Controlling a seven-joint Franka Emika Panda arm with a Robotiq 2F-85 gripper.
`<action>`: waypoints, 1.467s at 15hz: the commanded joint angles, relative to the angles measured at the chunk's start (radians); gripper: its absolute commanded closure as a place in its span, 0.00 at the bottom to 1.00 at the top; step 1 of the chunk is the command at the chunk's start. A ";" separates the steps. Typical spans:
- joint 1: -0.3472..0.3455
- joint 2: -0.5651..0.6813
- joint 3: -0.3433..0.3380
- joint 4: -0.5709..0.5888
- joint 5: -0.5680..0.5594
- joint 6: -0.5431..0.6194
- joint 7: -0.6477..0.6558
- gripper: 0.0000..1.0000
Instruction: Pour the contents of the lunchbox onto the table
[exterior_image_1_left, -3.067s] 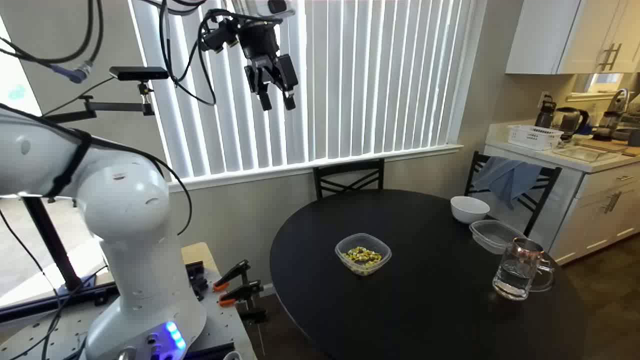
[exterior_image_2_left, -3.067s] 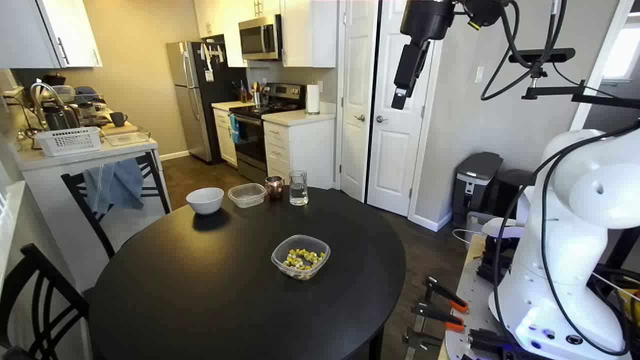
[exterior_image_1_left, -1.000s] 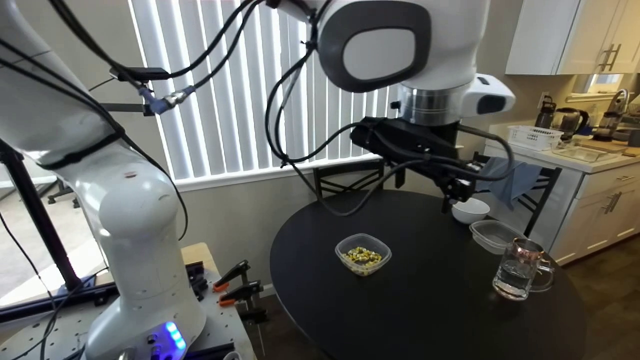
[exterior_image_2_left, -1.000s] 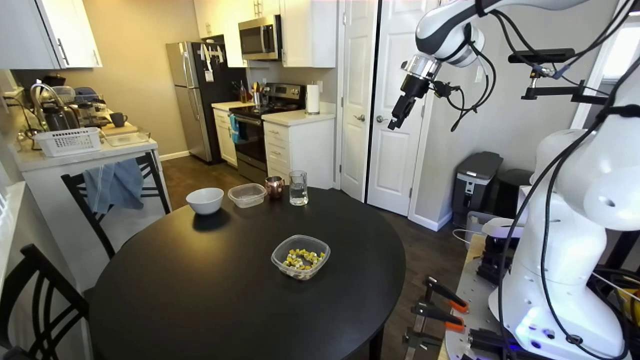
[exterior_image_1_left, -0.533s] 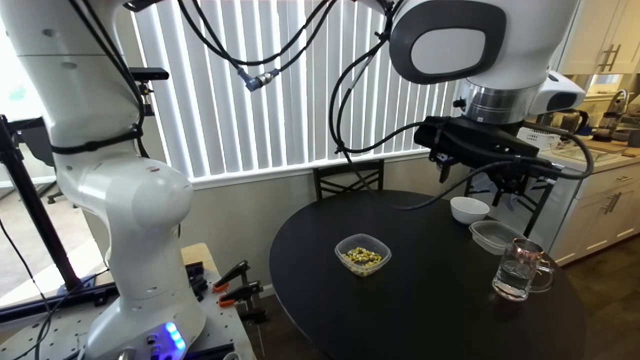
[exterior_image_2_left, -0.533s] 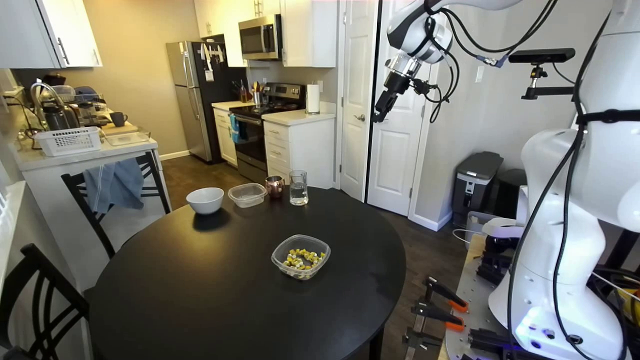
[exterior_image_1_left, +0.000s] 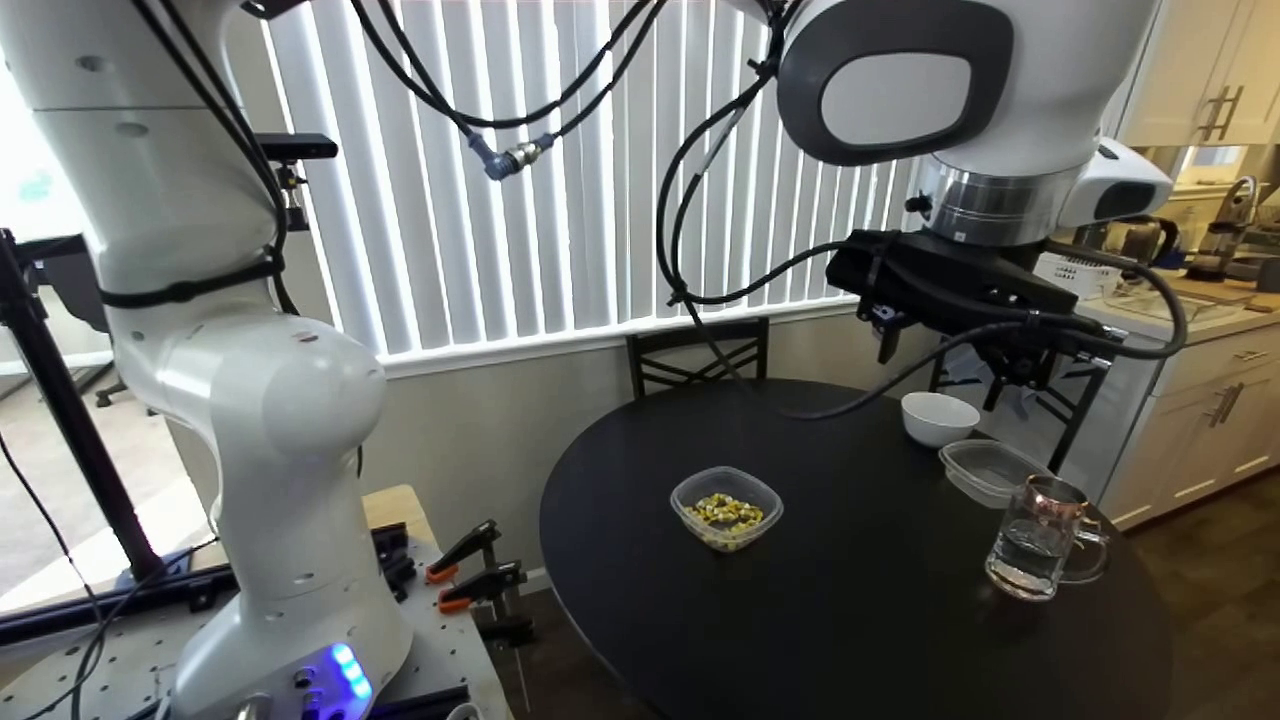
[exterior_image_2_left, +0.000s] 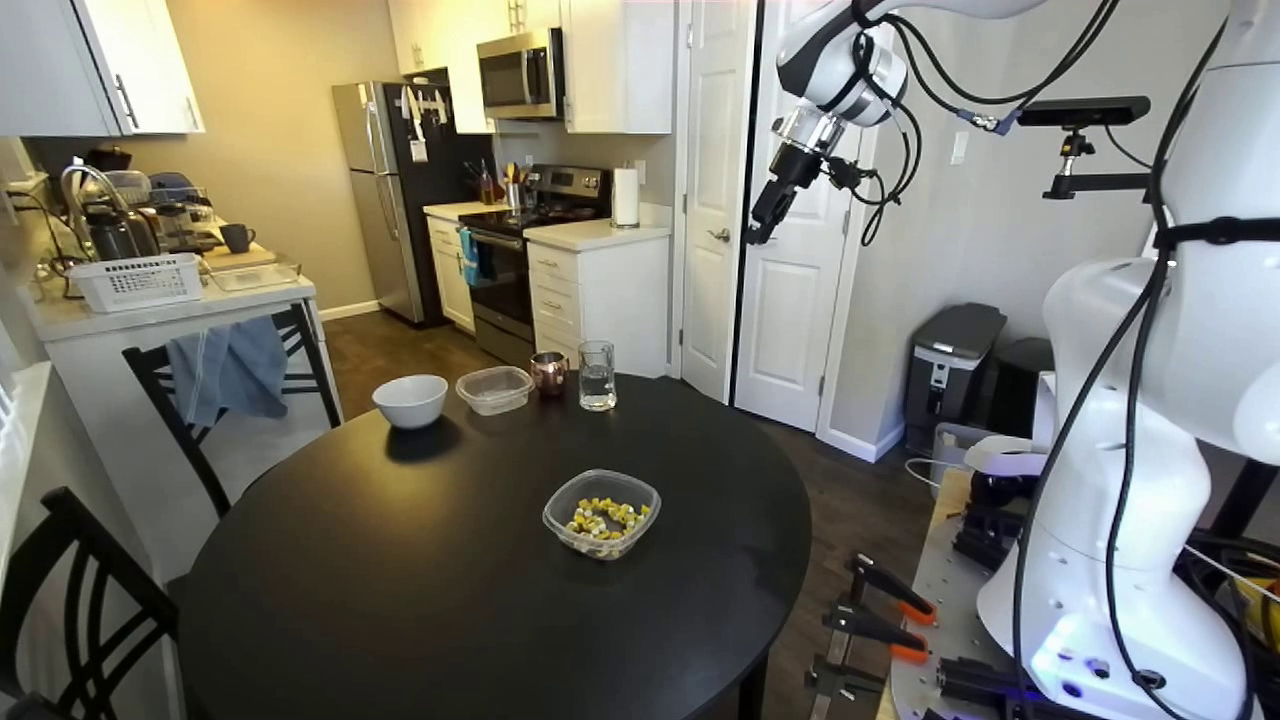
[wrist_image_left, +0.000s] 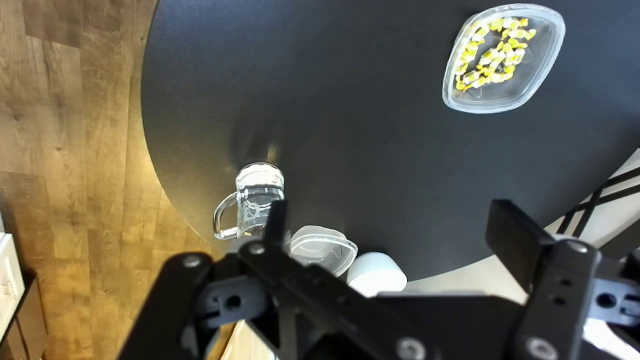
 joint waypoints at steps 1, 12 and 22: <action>0.000 0.000 0.000 0.000 0.000 0.000 0.000 0.00; -0.079 0.361 0.068 0.146 0.531 -0.124 -0.467 0.00; -0.639 0.776 0.787 0.682 0.312 -0.200 -0.505 0.00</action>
